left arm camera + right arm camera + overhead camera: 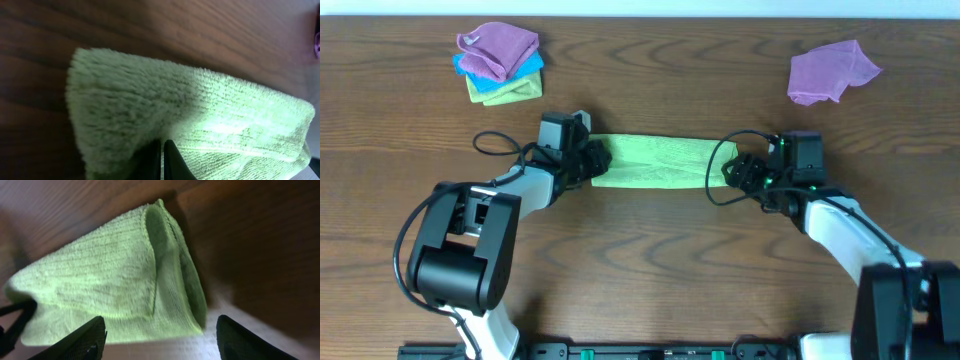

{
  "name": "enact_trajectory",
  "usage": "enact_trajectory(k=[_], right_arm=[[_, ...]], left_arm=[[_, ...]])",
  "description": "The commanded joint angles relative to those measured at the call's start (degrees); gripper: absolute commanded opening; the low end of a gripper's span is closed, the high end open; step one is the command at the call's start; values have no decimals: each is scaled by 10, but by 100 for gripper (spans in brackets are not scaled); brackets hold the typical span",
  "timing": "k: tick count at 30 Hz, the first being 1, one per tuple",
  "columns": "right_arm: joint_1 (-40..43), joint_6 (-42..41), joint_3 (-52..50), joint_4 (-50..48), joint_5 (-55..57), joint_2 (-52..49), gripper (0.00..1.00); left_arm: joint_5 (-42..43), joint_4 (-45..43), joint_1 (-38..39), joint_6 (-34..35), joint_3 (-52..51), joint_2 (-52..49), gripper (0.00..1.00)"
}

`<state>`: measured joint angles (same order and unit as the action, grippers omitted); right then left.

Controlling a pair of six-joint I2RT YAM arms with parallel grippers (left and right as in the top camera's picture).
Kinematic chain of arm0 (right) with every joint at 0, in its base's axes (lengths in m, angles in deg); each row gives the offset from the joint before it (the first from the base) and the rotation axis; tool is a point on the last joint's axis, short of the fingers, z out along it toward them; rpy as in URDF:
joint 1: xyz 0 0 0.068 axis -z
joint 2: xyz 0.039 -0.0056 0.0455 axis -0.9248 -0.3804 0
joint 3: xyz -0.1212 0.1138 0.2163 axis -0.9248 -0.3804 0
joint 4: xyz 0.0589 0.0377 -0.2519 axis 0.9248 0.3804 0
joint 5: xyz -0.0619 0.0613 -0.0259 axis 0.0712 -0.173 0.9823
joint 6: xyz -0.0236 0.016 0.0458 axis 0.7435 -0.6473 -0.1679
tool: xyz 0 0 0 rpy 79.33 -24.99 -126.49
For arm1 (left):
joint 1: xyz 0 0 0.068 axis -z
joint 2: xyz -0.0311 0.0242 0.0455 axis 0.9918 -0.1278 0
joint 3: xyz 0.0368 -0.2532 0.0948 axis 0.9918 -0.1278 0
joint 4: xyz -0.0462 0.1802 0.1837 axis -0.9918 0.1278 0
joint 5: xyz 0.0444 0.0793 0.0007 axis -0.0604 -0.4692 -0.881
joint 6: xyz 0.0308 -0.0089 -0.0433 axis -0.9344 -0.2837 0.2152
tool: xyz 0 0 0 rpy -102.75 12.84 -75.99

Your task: Fold the cloth

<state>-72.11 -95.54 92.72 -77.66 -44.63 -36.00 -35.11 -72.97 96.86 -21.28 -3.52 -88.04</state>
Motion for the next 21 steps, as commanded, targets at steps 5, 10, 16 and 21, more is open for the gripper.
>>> enact_trajectory(k=[5,10,16,21], right_arm=[[-35,-53,0,-66,-2,-66,71],[-59,-63,0,-133,9,-110,67],[-72,-64,0,-162,29,-141,48],[-72,-23,0,-225,45,-136,1]], left_arm=[[-13,19,13,-2,12,-11,5],[-12,27,13,-2,12,-11,6],[-13,38,13,-2,12,-11,6],[-9,40,12,-2,12,-11,6]])
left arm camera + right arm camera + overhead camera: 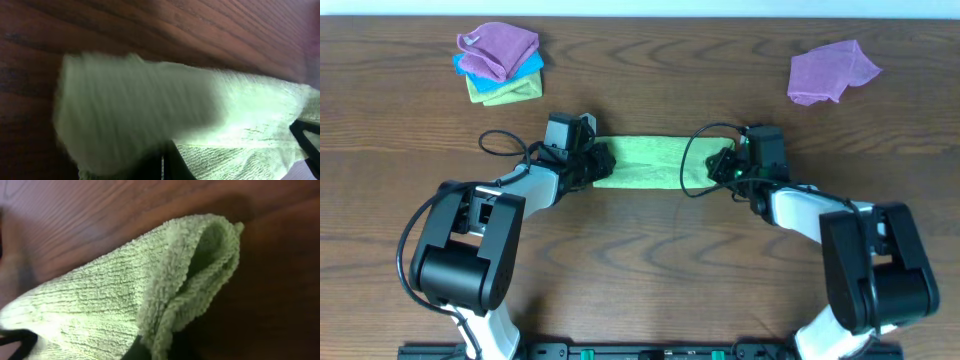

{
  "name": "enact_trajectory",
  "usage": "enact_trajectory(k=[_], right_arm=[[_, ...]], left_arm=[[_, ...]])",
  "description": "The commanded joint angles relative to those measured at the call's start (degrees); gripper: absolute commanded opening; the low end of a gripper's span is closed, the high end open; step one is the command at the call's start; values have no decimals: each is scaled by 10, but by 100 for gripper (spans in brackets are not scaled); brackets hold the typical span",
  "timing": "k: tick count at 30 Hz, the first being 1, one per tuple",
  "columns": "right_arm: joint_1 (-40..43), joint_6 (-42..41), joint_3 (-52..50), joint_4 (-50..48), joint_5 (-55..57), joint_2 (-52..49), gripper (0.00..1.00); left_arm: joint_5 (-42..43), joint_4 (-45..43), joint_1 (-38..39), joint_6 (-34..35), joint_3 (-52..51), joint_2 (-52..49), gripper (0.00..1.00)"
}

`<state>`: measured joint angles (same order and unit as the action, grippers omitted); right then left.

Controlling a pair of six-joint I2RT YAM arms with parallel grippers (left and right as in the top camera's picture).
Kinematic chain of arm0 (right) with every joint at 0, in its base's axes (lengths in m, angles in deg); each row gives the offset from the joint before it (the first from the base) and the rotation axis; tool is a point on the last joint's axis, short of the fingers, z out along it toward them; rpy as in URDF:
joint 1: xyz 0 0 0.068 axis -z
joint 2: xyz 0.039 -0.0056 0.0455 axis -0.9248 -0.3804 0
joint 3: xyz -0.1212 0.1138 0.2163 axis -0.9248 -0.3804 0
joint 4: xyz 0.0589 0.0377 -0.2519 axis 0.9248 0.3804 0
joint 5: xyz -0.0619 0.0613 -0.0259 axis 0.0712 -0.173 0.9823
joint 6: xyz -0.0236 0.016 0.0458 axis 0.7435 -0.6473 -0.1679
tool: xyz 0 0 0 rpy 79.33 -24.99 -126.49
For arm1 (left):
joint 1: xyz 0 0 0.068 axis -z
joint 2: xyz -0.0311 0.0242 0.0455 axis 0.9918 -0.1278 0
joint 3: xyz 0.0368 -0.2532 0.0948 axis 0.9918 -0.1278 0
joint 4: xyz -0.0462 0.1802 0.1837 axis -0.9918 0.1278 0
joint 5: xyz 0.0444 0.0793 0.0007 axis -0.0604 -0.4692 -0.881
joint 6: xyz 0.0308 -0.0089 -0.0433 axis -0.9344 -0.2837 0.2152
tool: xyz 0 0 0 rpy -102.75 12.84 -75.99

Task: Fold the cloth
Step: 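Fold the right end over toward the left gripper with the right gripper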

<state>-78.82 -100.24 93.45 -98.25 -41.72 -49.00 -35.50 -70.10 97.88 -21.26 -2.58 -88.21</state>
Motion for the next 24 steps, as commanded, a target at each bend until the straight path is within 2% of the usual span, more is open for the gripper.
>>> enact_trajectory(k=[1,11,24], right_arm=[[-5,31,-7,-30,16,-1,1],[-45,80,-6,-46,-14,98,1],[-157,79,20,-80,23,96,1]], left_arm=[[-2,11,2,-2,2,-9,6],[6,12,2,-2,27,-9,5],[5,12,2,-2,34,-9,6]])
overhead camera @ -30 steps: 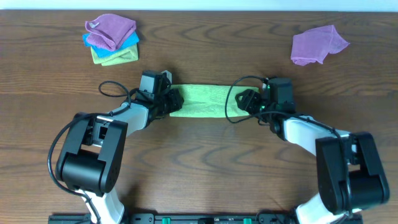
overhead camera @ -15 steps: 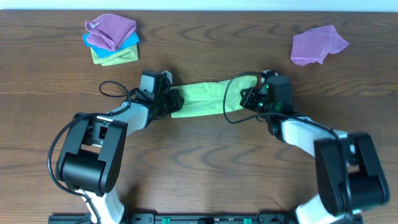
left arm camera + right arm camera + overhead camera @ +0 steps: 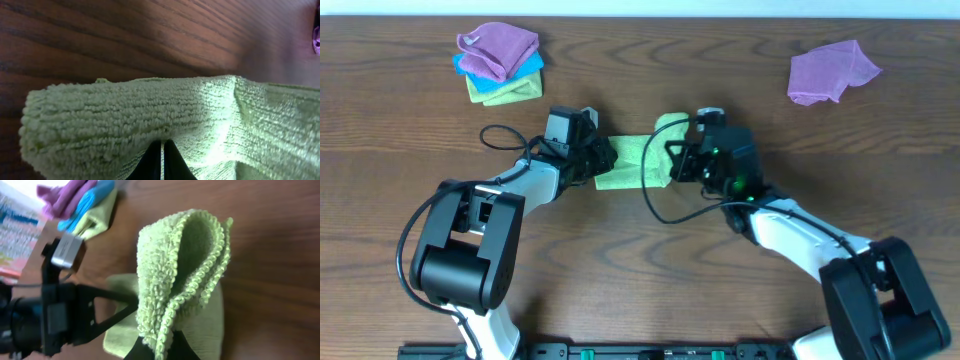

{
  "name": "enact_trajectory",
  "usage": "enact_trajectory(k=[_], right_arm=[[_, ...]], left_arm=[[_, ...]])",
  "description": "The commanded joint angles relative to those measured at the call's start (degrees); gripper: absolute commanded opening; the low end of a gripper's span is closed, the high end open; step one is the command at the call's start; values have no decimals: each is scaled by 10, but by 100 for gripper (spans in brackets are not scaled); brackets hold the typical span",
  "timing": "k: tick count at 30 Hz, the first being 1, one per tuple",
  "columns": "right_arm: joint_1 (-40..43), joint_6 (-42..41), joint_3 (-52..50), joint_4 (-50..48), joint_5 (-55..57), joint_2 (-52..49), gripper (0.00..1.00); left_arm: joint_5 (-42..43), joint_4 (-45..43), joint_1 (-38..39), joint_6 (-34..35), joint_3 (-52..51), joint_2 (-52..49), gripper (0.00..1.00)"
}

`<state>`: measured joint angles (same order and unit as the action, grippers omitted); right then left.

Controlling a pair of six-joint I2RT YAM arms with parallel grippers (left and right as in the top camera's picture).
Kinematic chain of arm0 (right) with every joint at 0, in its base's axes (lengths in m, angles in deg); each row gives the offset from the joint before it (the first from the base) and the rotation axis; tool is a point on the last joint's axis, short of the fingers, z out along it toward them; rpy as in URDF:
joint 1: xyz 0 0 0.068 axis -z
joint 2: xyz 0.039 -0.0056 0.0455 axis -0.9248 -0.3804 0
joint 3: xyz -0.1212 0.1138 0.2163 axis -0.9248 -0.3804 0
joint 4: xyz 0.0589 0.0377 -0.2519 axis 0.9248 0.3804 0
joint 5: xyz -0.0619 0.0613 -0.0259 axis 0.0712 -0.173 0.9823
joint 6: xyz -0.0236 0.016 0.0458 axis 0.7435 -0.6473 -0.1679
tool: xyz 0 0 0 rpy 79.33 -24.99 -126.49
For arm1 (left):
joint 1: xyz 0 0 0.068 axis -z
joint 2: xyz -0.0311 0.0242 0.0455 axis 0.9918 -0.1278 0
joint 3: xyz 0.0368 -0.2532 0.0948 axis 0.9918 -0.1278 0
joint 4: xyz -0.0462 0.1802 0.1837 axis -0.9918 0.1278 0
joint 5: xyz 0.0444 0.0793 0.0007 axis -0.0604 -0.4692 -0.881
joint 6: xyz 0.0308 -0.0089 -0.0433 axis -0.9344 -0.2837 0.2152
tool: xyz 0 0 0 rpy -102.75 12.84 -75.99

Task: Fold the cloth
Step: 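Fold the right end over toward the left gripper with the right gripper, then release the folded cloth and retract the right gripper to the right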

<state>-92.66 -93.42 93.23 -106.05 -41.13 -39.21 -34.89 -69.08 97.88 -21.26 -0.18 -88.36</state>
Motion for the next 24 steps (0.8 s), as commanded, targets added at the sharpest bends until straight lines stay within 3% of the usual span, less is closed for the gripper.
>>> enact_trajectory(k=[1,12,24], right_arm=[[-26,11,29,-2,17,-8,1],[-68,38,120,40,15,-86,1],[-89,41,127,49,21,-126,1]], left_arm=[[-1,2,2,-2,10,-8,6],[1,53,-24,-18,28,21,5],[-10,141,-106,-72,62,129,6]])
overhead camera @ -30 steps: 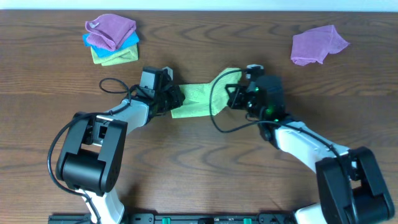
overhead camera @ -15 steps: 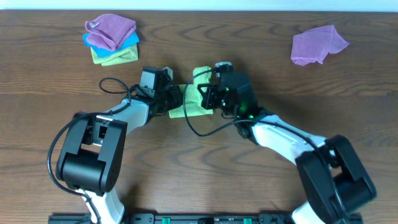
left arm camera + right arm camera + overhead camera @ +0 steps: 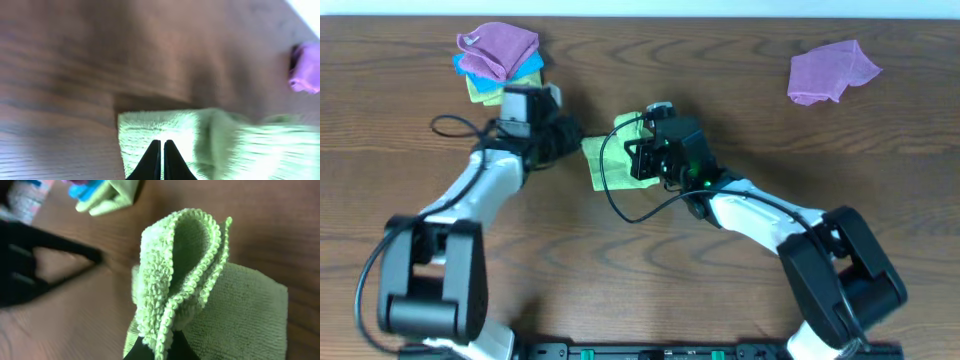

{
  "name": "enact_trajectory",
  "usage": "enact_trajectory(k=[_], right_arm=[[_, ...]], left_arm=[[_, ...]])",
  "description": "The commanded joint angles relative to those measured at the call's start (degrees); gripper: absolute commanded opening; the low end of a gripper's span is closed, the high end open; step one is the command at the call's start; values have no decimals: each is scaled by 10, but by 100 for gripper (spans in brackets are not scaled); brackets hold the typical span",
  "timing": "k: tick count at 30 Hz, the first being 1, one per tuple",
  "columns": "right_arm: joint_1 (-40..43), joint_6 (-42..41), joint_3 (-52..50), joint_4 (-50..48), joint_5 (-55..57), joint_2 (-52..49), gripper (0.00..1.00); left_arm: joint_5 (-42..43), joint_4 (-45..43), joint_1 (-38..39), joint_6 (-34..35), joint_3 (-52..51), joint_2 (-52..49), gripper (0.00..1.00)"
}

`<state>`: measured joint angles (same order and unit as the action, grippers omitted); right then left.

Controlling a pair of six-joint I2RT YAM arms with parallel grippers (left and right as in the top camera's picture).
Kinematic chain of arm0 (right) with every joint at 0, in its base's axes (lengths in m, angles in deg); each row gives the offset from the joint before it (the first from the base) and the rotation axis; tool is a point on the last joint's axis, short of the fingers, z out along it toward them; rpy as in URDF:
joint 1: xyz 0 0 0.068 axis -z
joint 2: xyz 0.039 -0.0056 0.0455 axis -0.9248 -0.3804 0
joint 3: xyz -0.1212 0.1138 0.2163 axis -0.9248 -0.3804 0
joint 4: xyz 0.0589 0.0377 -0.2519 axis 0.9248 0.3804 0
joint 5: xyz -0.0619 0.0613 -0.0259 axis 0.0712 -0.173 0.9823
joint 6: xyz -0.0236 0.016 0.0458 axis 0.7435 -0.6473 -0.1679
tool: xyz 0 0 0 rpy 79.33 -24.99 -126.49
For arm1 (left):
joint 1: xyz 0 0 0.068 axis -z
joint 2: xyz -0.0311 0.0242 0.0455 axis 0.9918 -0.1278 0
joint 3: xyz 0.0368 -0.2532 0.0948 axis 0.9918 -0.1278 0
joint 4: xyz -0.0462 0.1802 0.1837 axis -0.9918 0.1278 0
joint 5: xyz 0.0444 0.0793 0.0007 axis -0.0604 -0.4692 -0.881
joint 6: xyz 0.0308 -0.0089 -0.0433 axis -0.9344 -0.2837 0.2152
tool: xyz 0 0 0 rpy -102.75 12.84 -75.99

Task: Fold the cloth
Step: 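Release the folded cloth and retract the right gripper to the right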

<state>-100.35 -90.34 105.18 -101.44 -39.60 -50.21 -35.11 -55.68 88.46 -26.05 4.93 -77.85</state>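
The green cloth (image 3: pixel 605 160) lies folded short at the table's middle. My right gripper (image 3: pixel 638 160) is shut on its doubled right end, holding that end (image 3: pixel 185 280) raised over the lower layer (image 3: pixel 240 310). In the right wrist view the right gripper (image 3: pixel 157 347) pinches the looped edge. My left gripper (image 3: pixel 568 138) sits just left of the cloth, shut, with nothing between its fingers. In the blurred left wrist view the left gripper (image 3: pixel 162 145) points at the cloth's left edge (image 3: pixel 150 125).
A stack of folded purple, blue and yellow-green cloths (image 3: pixel 500 62) sits at the back left, close behind the left arm. A loose purple cloth (image 3: pixel 830 70) lies at the back right. Black cables loop beside both wrists.
The right gripper has carried the held end further left, nearly over the cloth's left edge. The left gripper, then at the cloth's left end, now sits back to the left, off the cloth.
The cloth lay as a long strip, the left gripper shut at its left end and the right gripper open at its right end. Then the right gripper was shut on that end. Then the end was over the cloth's middle, and now near the left edge.
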Motion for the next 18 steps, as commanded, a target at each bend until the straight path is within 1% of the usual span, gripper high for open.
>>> enact_trajectory(k=[1,9,10,13,14,16,18], right_arm=[[-12,10,8,2,6,-18,1],[-28,10,19,0,6,-50,2],[-31,10,23,1,6,-53,6],[-41,10,33,1,5,-55,24],[-45,10,37,1,5,-55,27],[-54,10,47,1,-3,-55,31],[-63,10,56,1,-13,-55,32]], left_arm=[[-8,9,-17,-26,11,31,6],[-8,25,-40,-30,11,76,6],[-9,26,-41,-30,11,78,6],[-9,33,-45,-30,11,82,6],[-8,36,-47,-30,11,83,6],[-8,40,-50,-30,11,83,6],[-8,42,-55,-30,11,83,6]])
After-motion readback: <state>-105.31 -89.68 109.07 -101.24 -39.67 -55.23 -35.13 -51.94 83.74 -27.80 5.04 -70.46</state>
